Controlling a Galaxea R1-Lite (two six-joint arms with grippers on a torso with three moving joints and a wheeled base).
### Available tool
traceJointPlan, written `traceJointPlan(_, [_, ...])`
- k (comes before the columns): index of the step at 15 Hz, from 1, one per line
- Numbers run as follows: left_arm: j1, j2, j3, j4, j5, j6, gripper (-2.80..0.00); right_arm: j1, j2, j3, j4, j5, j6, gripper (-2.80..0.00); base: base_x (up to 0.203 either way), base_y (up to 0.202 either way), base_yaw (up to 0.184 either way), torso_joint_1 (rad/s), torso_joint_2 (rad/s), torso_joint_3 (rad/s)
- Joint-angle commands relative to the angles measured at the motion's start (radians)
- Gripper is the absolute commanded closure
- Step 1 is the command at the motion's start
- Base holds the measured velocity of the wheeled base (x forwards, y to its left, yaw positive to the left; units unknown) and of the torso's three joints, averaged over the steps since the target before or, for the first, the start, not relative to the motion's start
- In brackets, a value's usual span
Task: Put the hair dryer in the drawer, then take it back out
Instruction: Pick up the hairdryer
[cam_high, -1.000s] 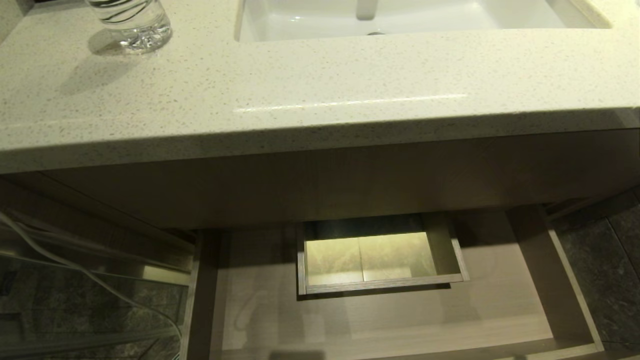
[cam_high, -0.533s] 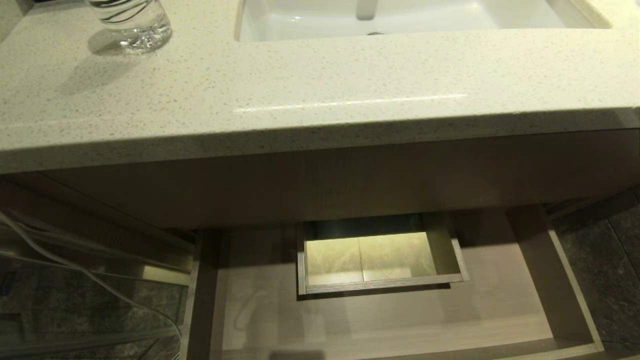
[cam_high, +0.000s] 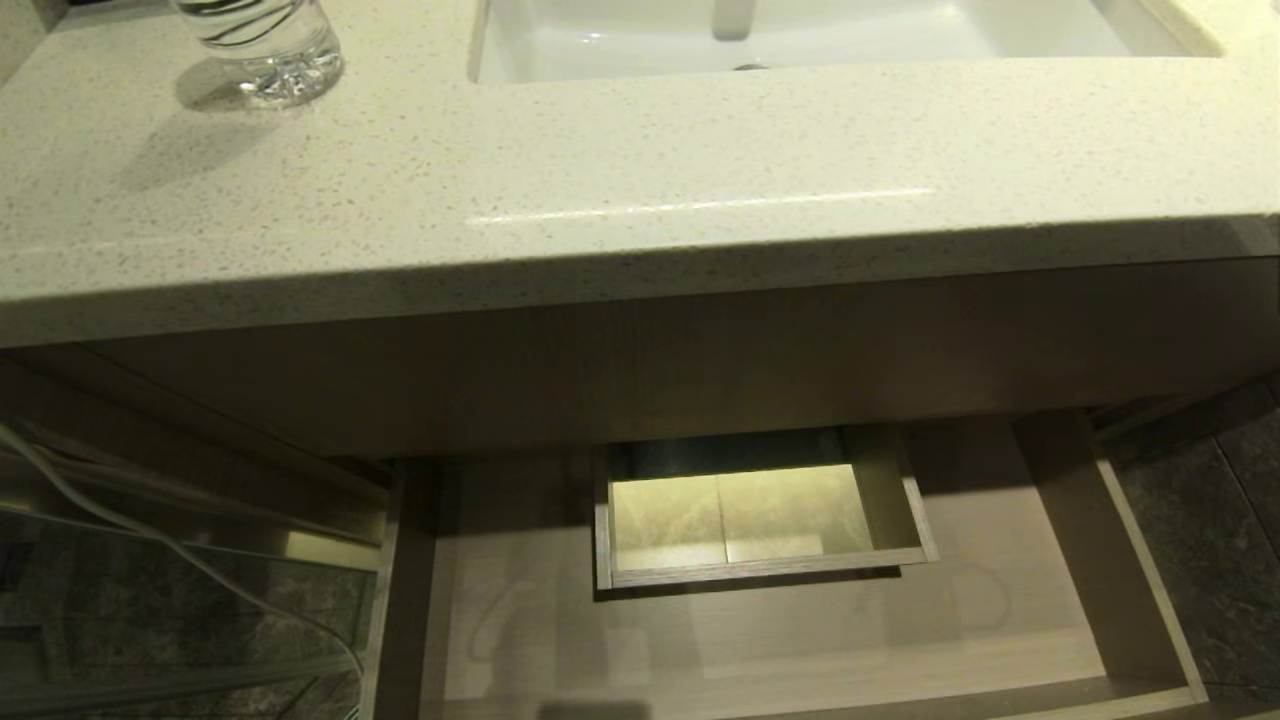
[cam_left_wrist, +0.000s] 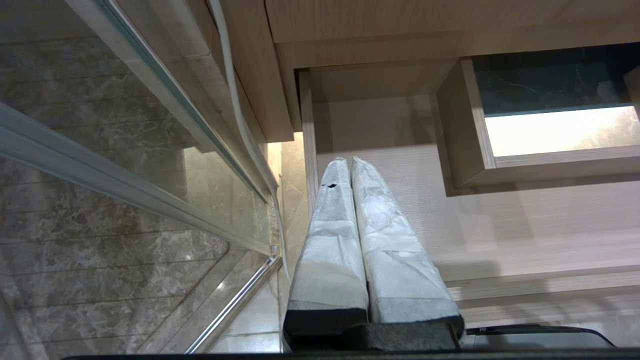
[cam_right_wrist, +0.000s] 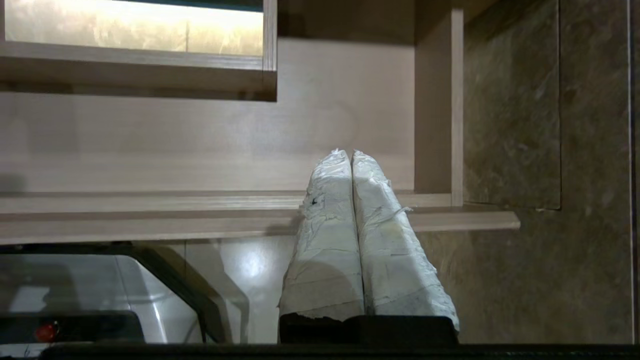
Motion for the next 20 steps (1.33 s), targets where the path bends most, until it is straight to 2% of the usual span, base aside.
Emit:
traceJointPlan(1, [0.0, 0.0, 0.0, 0.0, -0.001, 0.0, 0.0, 0.0, 0.003, 0.005, -0.022, 0.007, -0.001, 0.0, 0.0, 0.0, 0.0, 0.0, 0.0, 0.0])
traceJointPlan(3, [0.0, 0.0, 0.0, 0.0, 0.001, 0.0, 0.0, 0.001, 0.004, -0.002, 0.025, 0.015, -0.001, 0.0, 0.0, 0.0, 0.0, 0.0, 0.0, 0.0])
traceJointPlan(7, [0.0, 0.0, 0.0, 0.0, 0.001, 0.0, 0.0, 0.0, 0.001, 0.005, 0.004, 0.014, 0.003, 0.0, 0.0, 0.0, 0.0, 0.0, 0.0, 0.0])
traceJointPlan(9, [0.0, 0.0, 0.0, 0.0, -0.001, 0.0, 0.0, 0.061, -0.025, 0.004, 0.004, 0.014, 0.016, 0.0, 0.0, 0.0, 0.0, 0.0, 0.0, 0.0])
traceJointPlan(11, [0.0, 0.0, 0.0, 0.0, -0.001, 0.0, 0.0, 0.084, -0.151, 0.0, 0.015, 0.017, 0.026, 0.0, 0.0, 0.0, 0.0, 0.0, 0.0, 0.0])
traceJointPlan(13, [0.0, 0.0, 0.0, 0.0, -0.001, 0.0, 0.0, 0.098, -0.257, 0.0, 0.008, 0.015, 0.089, 0.0, 0.0, 0.0, 0.0, 0.0, 0.0, 0.0])
traceJointPlan(15, [0.0, 0.0, 0.0, -0.001, 0.0, 0.0, 0.0, 0.102, -0.279, 0.004, -0.005, 0.009, 0.161, 0.0, 0.0, 0.0, 0.0, 0.0, 0.0, 0.0])
traceJointPlan(16, [0.0, 0.0, 0.0, -0.002, -0.001, 0.0, 0.0, 0.103, -0.276, 0.004, 0.033, 0.009, 0.192, 0.0, 0.0, 0.0, 0.0, 0.0, 0.0, 0.0])
traceJointPlan(20, [0.0, 0.0, 0.0, 0.0, -0.001, 0.0, 0.0, 0.103, -0.275, 0.005, 0.047, 0.007, 0.213, 0.0, 0.0, 0.0, 0.0, 0.0, 0.0, 0.0])
